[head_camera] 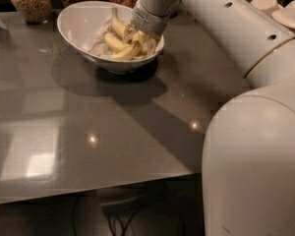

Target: Pick banana from white bowl

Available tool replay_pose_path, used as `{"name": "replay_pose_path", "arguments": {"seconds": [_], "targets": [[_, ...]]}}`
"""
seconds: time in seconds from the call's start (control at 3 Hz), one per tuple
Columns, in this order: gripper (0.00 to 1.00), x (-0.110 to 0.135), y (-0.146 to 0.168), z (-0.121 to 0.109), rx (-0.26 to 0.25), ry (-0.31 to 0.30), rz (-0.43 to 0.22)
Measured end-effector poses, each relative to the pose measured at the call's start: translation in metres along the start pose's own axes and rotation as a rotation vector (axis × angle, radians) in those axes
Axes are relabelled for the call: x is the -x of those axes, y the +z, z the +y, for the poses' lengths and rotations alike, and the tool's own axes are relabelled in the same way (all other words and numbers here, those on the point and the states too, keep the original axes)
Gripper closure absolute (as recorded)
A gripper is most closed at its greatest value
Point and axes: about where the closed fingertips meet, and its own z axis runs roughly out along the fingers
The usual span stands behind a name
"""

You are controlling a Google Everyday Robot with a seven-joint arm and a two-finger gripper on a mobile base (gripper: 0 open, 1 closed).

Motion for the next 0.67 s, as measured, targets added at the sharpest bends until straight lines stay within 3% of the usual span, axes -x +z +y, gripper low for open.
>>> {"name": "replay_pose_path", "arguments": {"seconds": [0.33,0.67], "targets": [[0.43,0.0013,0.001,-0.0003,0.004,-0.002,-0.002],[0.62,0.0018,0.0006,-0.0012,0.005,-0.003,0.001]]}}
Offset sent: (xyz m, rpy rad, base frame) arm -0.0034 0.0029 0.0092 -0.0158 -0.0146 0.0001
